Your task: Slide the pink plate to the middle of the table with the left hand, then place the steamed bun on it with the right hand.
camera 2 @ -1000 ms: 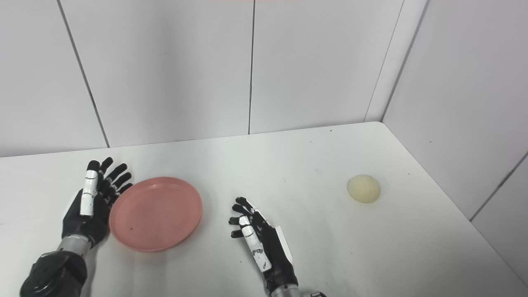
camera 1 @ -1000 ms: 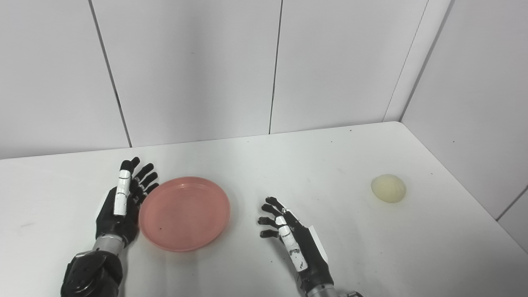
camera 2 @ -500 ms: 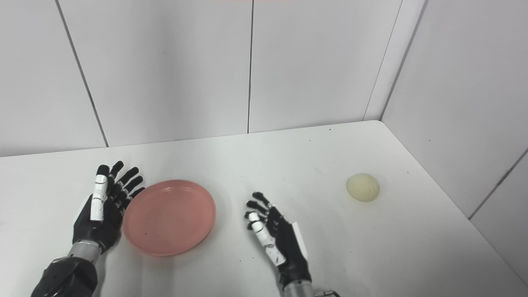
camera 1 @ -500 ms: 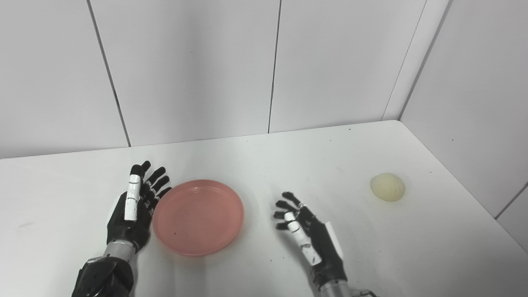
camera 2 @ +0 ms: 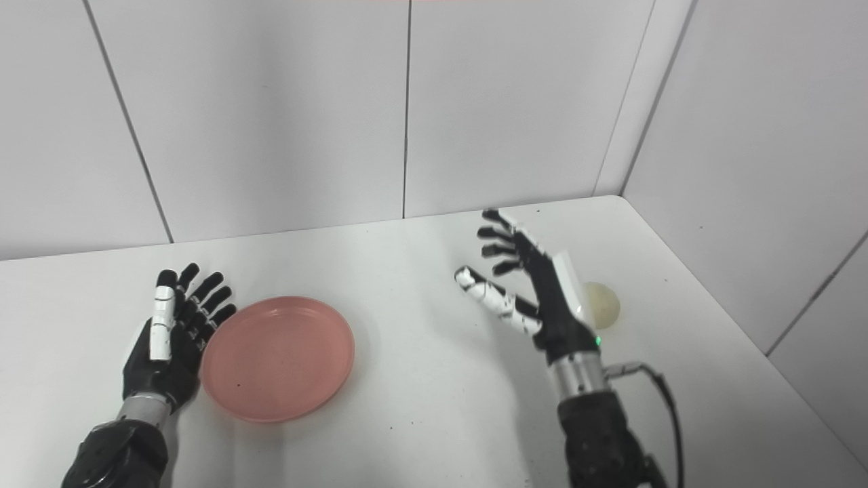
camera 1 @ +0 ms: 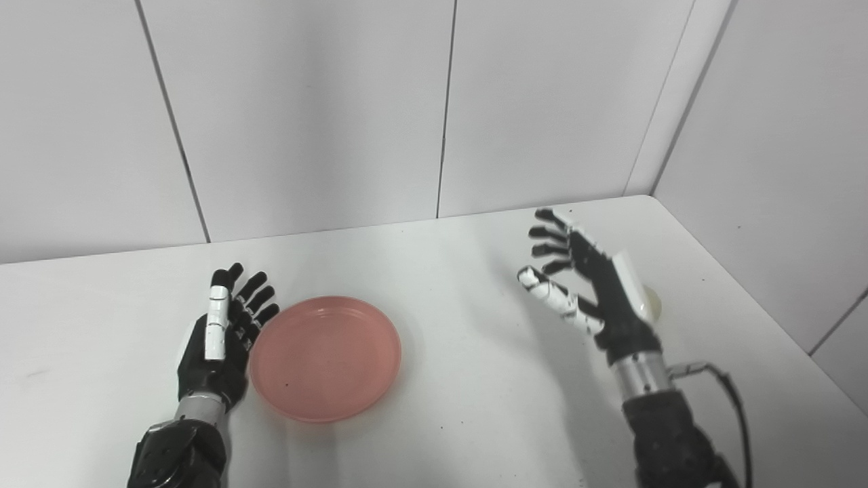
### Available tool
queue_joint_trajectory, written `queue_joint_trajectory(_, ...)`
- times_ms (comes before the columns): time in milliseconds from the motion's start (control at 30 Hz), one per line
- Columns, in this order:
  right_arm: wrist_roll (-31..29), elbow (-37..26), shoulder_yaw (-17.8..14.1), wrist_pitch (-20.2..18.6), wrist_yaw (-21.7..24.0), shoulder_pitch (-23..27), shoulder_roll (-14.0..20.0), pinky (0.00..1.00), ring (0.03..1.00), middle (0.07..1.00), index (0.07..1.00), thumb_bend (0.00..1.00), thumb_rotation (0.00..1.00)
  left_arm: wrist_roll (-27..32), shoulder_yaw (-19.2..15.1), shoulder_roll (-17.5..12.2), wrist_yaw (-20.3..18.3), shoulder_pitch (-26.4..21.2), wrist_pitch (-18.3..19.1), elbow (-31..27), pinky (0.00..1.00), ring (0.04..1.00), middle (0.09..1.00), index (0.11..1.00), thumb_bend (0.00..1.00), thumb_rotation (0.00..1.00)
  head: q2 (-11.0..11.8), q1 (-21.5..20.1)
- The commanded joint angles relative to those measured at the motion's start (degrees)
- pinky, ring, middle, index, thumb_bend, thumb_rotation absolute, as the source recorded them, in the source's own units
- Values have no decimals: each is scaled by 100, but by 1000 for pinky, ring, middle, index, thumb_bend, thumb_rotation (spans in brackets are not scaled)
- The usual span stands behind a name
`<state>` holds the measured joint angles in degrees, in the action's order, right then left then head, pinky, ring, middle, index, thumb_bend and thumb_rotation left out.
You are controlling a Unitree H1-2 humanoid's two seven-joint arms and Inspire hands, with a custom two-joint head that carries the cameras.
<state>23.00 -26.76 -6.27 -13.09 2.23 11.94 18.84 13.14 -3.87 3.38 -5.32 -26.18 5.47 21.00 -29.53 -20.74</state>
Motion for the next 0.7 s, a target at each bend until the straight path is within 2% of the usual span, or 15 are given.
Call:
queue_joint_trajectory(0, 341, -199, -24, -295, 281, 425, 471, 584, 726, 801, 838, 731, 711, -12, 0, 31, -20, -154, -156, 101, 874, 893, 895, 962, 714, 891, 21, -10)
queue_joint_trajectory(67, 640, -156, 20, -529, 576, 597, 812, 589, 721, 802, 829, 806, 715, -8, -9, 33, -17, -177, -203, 168, 870, 888, 889, 957, 721, 888, 53, -31)
queue_joint_trajectory(133, 878, -58, 65, -741, 857, 749, 1129, 592, 713, 796, 824, 832, 718, -8, -15, 39, -12, -195, -230, 215, 872, 887, 888, 954, 723, 888, 80, -30)
queue_joint_trajectory(267, 1161, 310, 168, -930, 1341, 965, 1733, 592, 721, 808, 817, 863, 624, -71, 10, 44, 14, -213, -304, 262, 867, 884, 891, 961, 727, 902, 108, -7)
queue_joint_trajectory(433, 1205, 846, 272, -1167, 1955, 1220, 2346, 578, 720, 797, 806, 891, 563, -64, 5, 45, 0, -230, -361, 311, 865, 877, 887, 961, 726, 900, 122, 3)
queue_joint_trajectory(533, 1569, 1090, 454, -1360, 2447, 1386, 2686, 585, 736, 809, 803, 918, 493, -63, 12, 34, -9, -240, -385, 331, 878, 884, 893, 965, 726, 906, 125, 7)
queue_joint_trajectory(600, 1730, 1161, 491, -1380, 2654, 1441, 2777, 558, 724, 808, 799, 934, 453, -69, 20, 29, -10, -242, -395, 333, 882, 887, 897, 969, 726, 912, 111, 9)
queue_joint_trajectory(667, 2239, 1309, 575, -1381, 3218, 1559, 2888, 536, 703, 796, 789, 950, 432, -54, 19, 32, -8, -232, -374, 305, 888, 887, 899, 972, 726, 909, 104, 2)
